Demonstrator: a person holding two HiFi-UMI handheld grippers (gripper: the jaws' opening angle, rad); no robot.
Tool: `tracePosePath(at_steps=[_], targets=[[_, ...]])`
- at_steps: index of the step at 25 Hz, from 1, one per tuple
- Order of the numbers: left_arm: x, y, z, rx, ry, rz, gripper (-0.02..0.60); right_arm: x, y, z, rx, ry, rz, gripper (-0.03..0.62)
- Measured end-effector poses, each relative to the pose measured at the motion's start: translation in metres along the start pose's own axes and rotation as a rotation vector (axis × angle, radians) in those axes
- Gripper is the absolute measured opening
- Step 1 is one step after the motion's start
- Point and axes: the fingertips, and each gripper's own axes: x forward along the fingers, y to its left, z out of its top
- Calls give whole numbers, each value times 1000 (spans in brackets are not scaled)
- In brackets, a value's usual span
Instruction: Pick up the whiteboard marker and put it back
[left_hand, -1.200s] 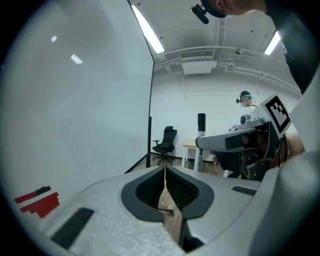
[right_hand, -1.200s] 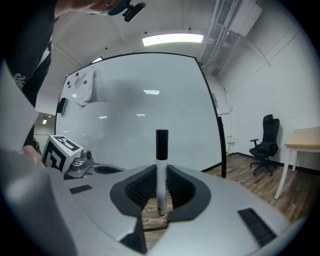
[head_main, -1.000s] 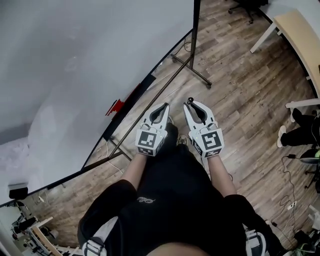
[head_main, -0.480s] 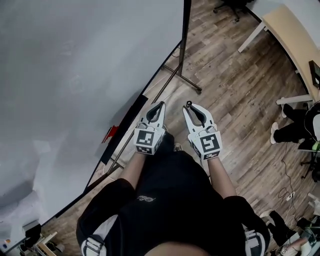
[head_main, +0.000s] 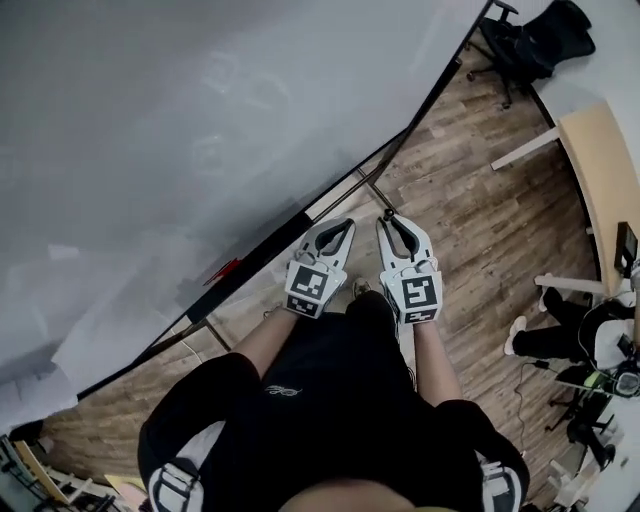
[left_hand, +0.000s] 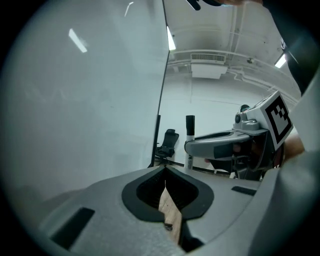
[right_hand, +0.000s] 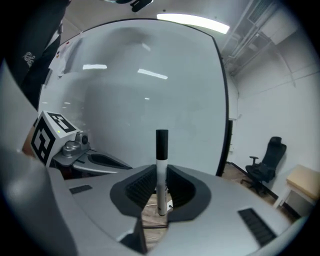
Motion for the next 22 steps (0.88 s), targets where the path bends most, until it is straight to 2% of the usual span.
tracePosePath(at_steps=[2,4,8,13,17,22], targets=[[-2,10,-1,-7,16,58,8,14,2,7,-56,1,68,55],[-6,17,-3,-25,26,150,8,25,6,13,-94,-1,164,55],[-30,34,-6,-93,-7,376,8,39,29,22,-203,-25,350,55],[-79,40,-31,-194,-32,666,8,44,77,13,-385,-34,556,55],[-130,35,-58,-268,-41,847,8,43,117,5,-556,-49,647,55],[-184,31,-91,-342,-26,998,8,40,163,-18,-851,-30,722,55]])
